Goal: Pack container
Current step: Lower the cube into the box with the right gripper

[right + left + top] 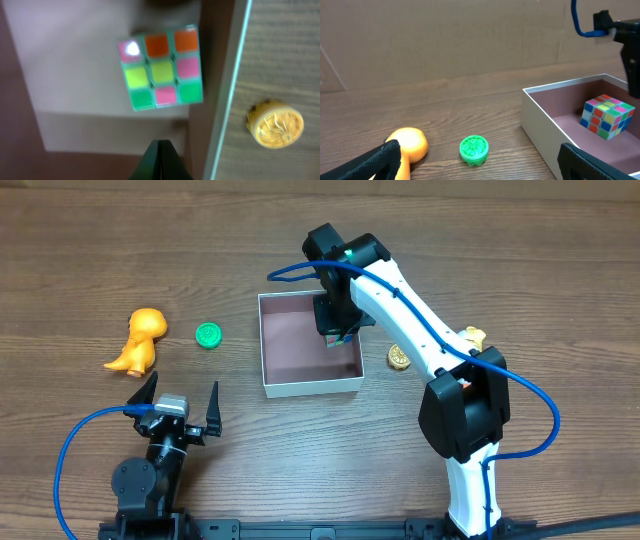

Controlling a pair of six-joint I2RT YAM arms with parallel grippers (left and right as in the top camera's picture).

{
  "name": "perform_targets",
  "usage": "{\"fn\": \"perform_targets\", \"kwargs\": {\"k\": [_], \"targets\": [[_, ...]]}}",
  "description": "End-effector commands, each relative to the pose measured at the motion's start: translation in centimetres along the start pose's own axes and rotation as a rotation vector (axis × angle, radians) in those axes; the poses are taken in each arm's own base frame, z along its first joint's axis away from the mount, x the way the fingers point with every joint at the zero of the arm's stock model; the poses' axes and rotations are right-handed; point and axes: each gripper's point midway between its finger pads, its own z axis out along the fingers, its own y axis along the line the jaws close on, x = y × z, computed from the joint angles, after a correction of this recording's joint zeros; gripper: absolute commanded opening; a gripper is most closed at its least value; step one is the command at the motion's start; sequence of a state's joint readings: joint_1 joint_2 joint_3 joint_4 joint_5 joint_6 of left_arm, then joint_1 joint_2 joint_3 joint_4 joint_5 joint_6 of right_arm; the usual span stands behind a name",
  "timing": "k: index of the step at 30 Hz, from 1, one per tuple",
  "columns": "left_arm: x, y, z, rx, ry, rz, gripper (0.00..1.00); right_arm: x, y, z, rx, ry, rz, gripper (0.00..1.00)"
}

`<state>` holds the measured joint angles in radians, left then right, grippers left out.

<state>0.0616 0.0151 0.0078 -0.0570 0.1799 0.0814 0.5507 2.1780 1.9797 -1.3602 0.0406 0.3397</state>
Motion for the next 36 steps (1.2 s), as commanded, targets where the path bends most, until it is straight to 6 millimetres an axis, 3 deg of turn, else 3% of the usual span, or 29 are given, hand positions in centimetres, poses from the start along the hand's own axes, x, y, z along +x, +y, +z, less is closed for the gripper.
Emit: {"fn": "perform_targets", "kwargs": {"k": [1,19,36], "targets": [[0.0,0.2,0.0,-0.011,-0.006,0.009,1.0,0.0,0.5,0.5,-0.026,-0.008,-0.007,0.04],[0.0,0.2,0.0,-0.011,-0.006,0.009,1.0,1.4,-0.1,3.7,-0.008,0.033,-0.007,0.04],[0.0,0.2,0.0,-0.011,-0.006,0.009,1.0,-0.5,0.5,4.2,-0.035,-0.044,-0.005,0.09]]}}
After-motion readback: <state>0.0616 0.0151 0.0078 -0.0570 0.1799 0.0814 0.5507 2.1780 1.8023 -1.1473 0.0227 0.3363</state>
